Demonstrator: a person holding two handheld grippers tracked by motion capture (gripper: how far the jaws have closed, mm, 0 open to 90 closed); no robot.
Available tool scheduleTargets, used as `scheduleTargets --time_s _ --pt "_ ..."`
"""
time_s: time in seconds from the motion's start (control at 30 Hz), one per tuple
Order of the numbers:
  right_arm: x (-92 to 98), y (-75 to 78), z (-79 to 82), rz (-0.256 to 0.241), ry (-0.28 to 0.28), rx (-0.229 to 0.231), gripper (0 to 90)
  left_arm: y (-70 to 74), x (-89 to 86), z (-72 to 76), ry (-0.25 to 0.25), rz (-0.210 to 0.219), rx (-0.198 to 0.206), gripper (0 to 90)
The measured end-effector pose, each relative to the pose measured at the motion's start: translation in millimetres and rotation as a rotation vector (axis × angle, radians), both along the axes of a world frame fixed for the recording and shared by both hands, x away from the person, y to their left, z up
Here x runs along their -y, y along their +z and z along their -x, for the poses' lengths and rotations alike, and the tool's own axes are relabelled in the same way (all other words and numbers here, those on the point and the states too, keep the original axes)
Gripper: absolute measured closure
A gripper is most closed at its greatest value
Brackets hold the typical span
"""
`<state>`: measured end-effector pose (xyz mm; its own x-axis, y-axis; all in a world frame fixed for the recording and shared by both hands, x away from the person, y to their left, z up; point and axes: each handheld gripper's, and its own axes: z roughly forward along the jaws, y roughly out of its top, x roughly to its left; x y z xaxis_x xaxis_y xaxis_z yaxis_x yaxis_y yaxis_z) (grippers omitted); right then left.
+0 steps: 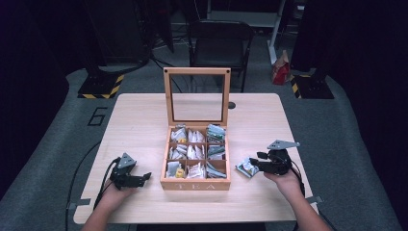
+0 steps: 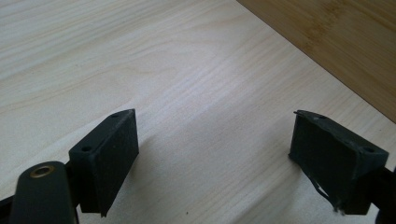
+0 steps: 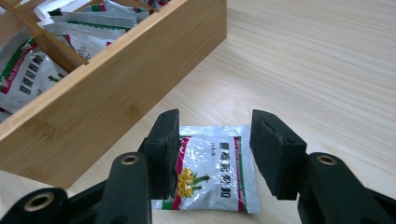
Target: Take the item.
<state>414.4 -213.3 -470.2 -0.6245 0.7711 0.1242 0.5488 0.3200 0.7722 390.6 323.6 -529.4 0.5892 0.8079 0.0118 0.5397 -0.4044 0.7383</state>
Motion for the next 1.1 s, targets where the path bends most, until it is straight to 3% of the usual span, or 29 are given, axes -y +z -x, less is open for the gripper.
scheduleTargets --time_s 0.37,0.87,1.03,1.1 --pt "11.1 -6.6 -1.6 0.01 -0.054 -0.005 52.2 0.0 0.0 0.0 0.0 0.001 0.0 14.9" --pt "19.8 -16.7 1.0 0.034 -0.085 -0.008 52.5 0.0 0.0 0.0 0.0 0.001 0.0 14.9" --pt "18.2 -16.9 2.9 0.057 -0.086 0.0 51.7 0.0 0.0 0.0 0.0 0.001 0.0 14.9" --pt "14.3 -15.7 5.6 0.09 -0.066 0.024 50.6 0.0 0.0 0.0 0.0 0.0 0.0 14.9"
